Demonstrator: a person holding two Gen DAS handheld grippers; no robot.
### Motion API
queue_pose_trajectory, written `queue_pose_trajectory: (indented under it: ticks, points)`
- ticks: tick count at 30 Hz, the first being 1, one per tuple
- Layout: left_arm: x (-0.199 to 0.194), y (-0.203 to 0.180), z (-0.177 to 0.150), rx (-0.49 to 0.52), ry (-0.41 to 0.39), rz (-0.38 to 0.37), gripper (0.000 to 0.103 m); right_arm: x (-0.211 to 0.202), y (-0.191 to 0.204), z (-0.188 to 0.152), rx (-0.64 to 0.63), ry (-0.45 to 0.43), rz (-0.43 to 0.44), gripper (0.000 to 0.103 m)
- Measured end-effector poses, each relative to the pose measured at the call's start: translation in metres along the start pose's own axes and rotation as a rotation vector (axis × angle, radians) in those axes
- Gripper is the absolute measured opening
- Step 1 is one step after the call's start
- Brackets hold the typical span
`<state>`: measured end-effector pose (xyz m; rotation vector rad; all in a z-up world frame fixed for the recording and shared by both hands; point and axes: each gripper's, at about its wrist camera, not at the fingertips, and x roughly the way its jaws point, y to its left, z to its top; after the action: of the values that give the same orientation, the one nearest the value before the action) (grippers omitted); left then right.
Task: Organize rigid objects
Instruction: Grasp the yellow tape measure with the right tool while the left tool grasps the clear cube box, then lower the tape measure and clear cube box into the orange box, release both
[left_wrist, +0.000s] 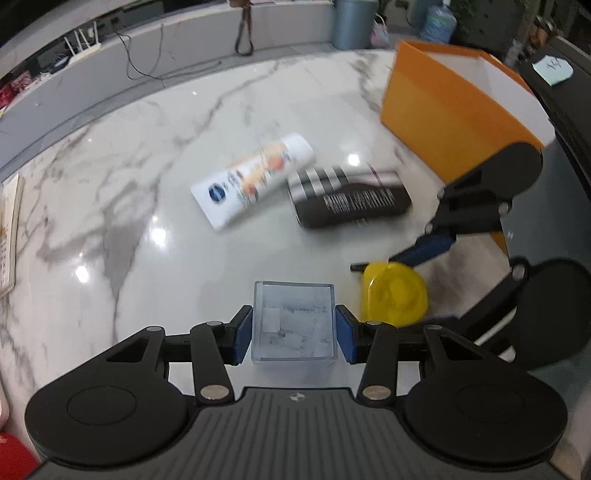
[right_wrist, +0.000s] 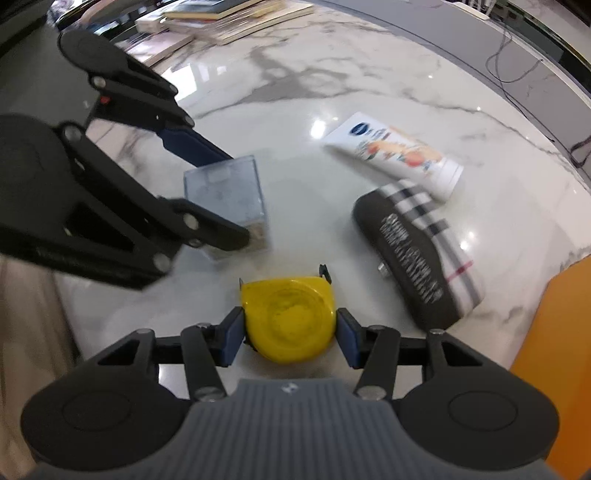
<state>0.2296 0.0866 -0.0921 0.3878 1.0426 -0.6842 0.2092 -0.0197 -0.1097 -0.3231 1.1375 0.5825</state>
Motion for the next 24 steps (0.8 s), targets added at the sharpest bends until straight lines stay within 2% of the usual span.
queue_pose_trajectory:
  ticks: [3,6,11,14,16,21,24]
  points:
    - [-0.004,-0.005,-0.008,0.018,0.011,-0.002,0.055,-0.002,0.009,-0.007,-0.026,0.003,0.000,0.053]
    - [-0.005,-0.010,-0.013,0.036,-0.002,0.012,0.062,-0.002,0.010,-0.006,-0.032,-0.003,-0.014,0.058]
    - [-0.003,-0.013,-0.012,0.044,-0.011,0.027,0.065,-0.002,0.009,-0.003,-0.026,-0.015,-0.012,0.059]
    - [0.001,-0.013,-0.013,0.044,0.002,0.036,0.064,0.001,0.009,-0.002,-0.025,-0.009,-0.013,0.059]
    - [0.003,-0.012,-0.013,0.040,0.002,0.043,0.053,0.002,0.010,-0.002,-0.025,-0.008,-0.012,0.056]
    - [0.001,-0.013,-0.012,0.005,0.005,0.060,0.053,-0.001,0.013,-0.004,-0.024,-0.018,-0.020,0.054]
    - [-0.010,-0.016,-0.007,-0.014,-0.015,0.057,0.053,-0.017,0.014,-0.006,-0.026,-0.043,-0.023,0.053]
